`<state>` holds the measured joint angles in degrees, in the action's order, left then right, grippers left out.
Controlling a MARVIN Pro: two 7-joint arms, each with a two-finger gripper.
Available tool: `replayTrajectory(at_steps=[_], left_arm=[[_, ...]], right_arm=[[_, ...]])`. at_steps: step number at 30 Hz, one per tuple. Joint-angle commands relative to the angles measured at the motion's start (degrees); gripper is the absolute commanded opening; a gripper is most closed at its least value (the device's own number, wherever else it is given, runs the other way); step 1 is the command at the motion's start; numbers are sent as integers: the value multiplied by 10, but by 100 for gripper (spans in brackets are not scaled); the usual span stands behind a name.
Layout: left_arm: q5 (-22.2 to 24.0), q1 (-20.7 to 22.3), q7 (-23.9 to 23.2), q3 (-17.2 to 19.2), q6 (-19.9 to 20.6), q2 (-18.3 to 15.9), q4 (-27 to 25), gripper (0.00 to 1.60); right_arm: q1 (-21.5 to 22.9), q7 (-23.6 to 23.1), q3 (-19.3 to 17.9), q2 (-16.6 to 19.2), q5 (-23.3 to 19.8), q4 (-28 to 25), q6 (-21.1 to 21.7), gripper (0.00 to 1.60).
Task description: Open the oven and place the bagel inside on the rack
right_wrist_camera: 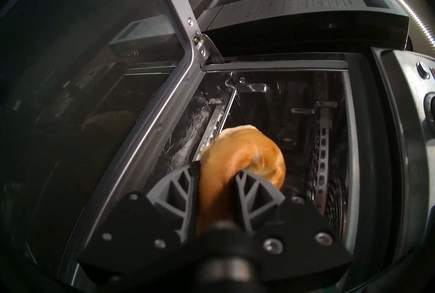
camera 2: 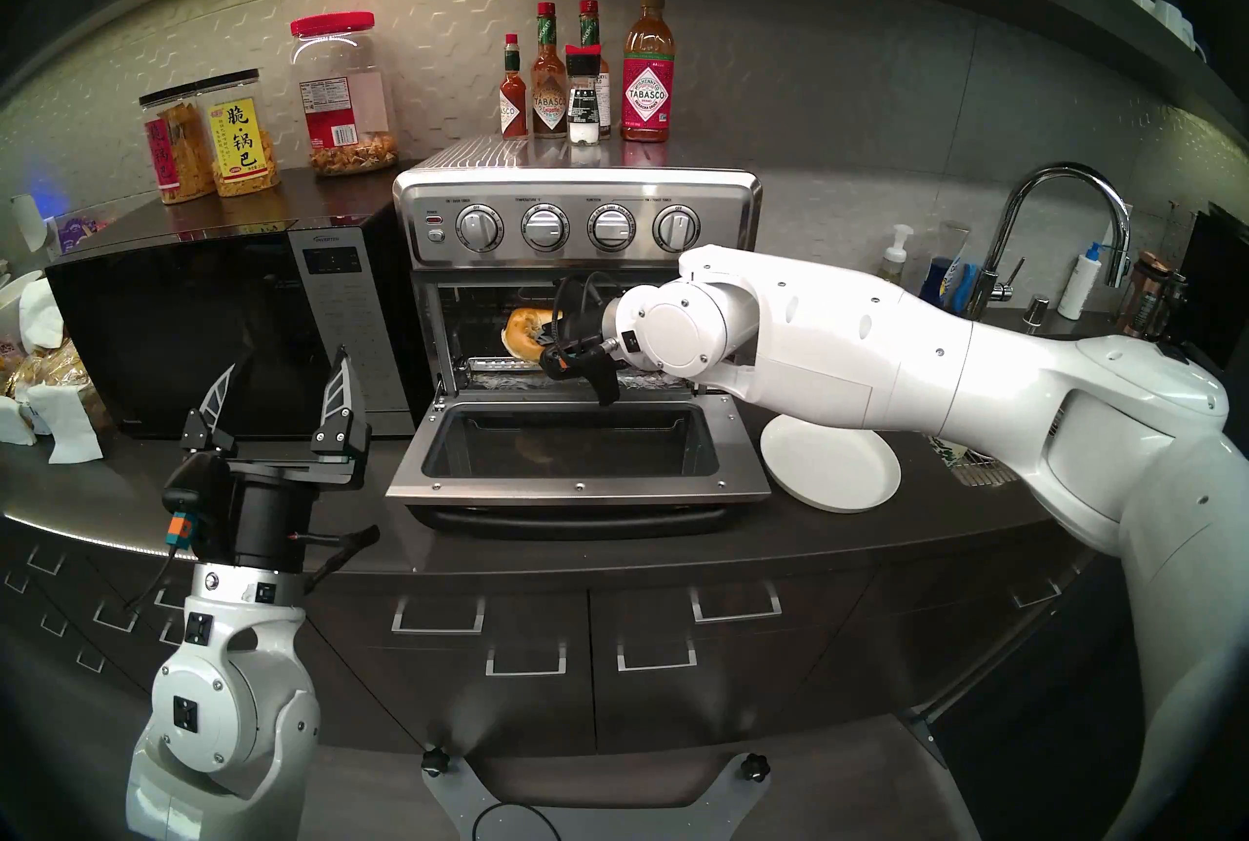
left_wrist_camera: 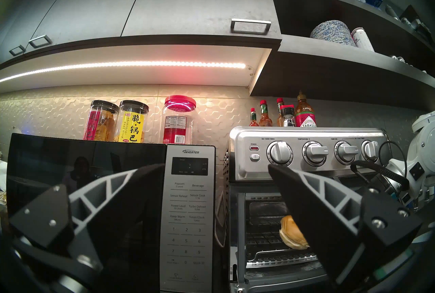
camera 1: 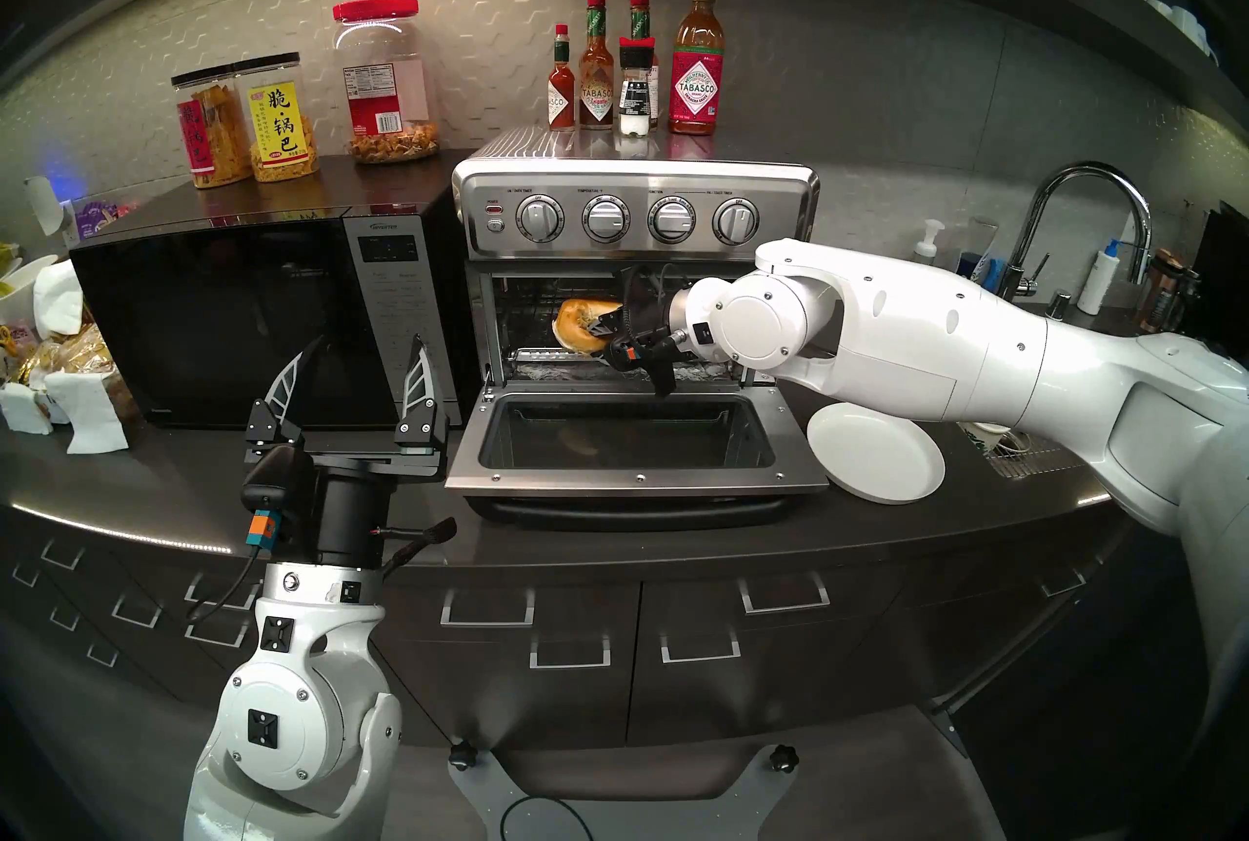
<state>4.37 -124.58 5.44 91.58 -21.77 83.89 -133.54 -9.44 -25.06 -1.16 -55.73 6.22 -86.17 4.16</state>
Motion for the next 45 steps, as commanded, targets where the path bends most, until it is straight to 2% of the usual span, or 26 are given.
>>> replayTrajectory(at_steps=[1, 9, 10, 11, 12, 17, 22, 31, 40, 41, 42, 44, 45], left_arm=[[0, -1, -1, 0, -1, -1, -13, 160], [0, -1, -1, 0, -1, -1, -13, 160], [0, -1, -1, 0, -1, -1, -13, 160], [0, -1, -1, 0, -1, -1, -13, 160], [0, -1, -1, 0, -1, -1, -13, 160], [0, -1, -1, 0, -1, 0, -13, 160], [0, -1, -1, 0, -1, 0, -13, 160], [0, -1, -1, 0, -1, 0, -13, 160], [0, -1, -1, 0, -1, 0, -13, 160], [0, -1, -1, 0, -1, 0, -13, 160], [0, -1, -1, 0, -1, 0, -13, 160], [0, -1, -1, 0, -1, 0, -13, 160], [0, -1, -1, 0, 0, 0, -13, 160]], right_arm=[[10, 13, -12, -15, 2, 19, -3, 37], [7, 17, -10, -24, 5, 29, -2, 40], [7, 19, -9, -25, 8, 29, -1, 77], [7, 19, -9, -25, 8, 29, -1, 77], [7, 20, -8, -26, 12, 28, 2, 160], [10, 16, -10, -25, 11, 23, 4, 160], [11, 18, -20, -4, 2, 0, 3, 160], [-8, 48, -31, 66, -7, -59, -10, 160], [-18, 67, -38, 90, -21, -80, -26, 160], [-19, 68, -38, 90, -21, -80, -27, 110], [-19, 68, -38, 90, -21, -80, -27, 110], [-20, 69, -37, 88, -22, -80, -28, 78], [-21, 68, -35, 86, -22, -80, -29, 71]])
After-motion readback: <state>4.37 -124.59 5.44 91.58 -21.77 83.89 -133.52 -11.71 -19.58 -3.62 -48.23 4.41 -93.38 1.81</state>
